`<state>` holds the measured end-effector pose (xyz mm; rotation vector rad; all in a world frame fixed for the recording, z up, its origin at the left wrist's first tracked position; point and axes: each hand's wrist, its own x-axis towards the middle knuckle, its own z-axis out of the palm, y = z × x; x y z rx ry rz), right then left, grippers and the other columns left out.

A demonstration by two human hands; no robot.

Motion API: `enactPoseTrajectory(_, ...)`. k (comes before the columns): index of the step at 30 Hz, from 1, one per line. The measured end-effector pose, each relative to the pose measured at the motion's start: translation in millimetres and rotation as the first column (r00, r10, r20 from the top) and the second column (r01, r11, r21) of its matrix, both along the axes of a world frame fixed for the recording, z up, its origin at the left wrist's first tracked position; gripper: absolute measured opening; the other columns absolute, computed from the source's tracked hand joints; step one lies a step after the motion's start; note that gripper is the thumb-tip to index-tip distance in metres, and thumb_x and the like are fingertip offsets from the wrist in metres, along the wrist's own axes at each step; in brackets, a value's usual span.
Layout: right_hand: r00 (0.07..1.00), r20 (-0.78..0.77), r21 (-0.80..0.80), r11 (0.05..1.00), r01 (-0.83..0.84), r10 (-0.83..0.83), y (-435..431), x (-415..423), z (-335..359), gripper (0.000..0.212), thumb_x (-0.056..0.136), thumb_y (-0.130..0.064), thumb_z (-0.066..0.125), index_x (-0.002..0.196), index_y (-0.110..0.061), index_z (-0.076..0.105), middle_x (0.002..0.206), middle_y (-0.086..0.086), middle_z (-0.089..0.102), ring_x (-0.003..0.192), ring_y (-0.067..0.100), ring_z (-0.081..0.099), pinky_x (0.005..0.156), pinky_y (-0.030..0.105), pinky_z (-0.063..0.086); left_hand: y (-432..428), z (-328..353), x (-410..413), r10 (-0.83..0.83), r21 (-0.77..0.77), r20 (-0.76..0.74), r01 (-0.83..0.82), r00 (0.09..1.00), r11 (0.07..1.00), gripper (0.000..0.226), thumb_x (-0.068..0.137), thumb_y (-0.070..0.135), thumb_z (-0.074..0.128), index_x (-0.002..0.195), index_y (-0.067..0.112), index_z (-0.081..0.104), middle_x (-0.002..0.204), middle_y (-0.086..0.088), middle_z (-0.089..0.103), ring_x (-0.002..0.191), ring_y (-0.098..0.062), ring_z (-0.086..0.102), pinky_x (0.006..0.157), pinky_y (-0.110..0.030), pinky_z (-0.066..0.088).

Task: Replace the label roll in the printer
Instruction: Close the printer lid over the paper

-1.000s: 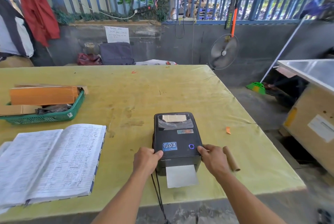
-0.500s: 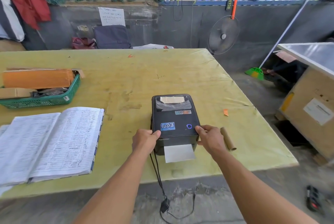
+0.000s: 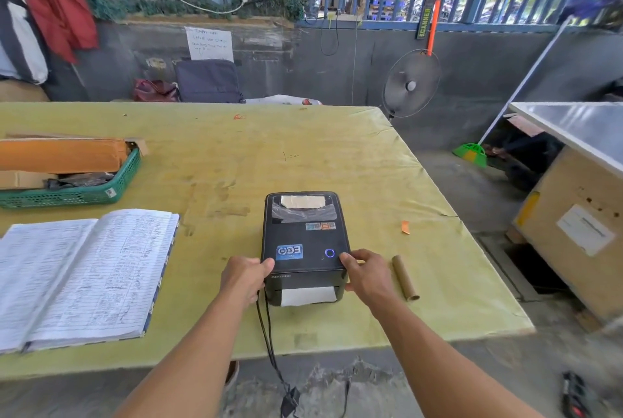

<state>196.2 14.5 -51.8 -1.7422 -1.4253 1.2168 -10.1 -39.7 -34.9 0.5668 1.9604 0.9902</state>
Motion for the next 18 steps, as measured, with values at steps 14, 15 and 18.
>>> enactPoseTrajectory(14, 1.0, -0.003, 0.021, 0.999, -0.029, 0.029, -1, 2, -3, 0.032, 0.095, -0.039, 0.059, 0.115, -0.015, 0.066, 0.092, 0.009, 0.074, 0.082, 0.033, 0.073, 0.086, 0.049, 0.057, -3, -8, 11, 0.089, 0.058, 0.023, -0.09, 0.996, 0.994, 0.021, 0.091, 0.025, 0.067, 0.105, 0.01, 0.068, 0.09, -0.009, 0.061, 0.077, -0.026, 0.055, 0.07, -0.037, 0.05)
enactPoseTrajectory(15, 1.0, -0.002, 0.021, 0.999, -0.028, 0.028, -1, 1, -3, 0.032, 0.095, -0.039, 0.059, 0.115, -0.014, 0.066, 0.093, 0.009, 0.074, 0.083, 0.034, 0.072, 0.086, 0.049, 0.056, -2, -8, 11, 0.094, 0.058, 0.008, -0.095, 0.996, 0.994, 0.013, 0.091, 0.025, 0.067, 0.092, 0.012, 0.068, 0.09, -0.01, 0.06, 0.076, -0.026, 0.055, 0.071, -0.038, 0.051)
enactPoseTrajectory(18, 1.0, 0.003, 0.017, 1.0, -0.026, 0.025, 0, 0, -4, 0.033, 0.095, -0.04, 0.059, 0.116, -0.015, 0.066, 0.099, 0.01, 0.074, 0.087, 0.035, 0.072, 0.088, 0.049, 0.056, -1, -10, 9, 0.103, 0.046, -0.006, -0.103, 0.995, 0.994, 0.025, 0.09, 0.024, 0.067, 0.068, 0.02, 0.056, 0.089, -0.009, 0.059, 0.074, -0.026, 0.054, 0.07, -0.039, 0.051)
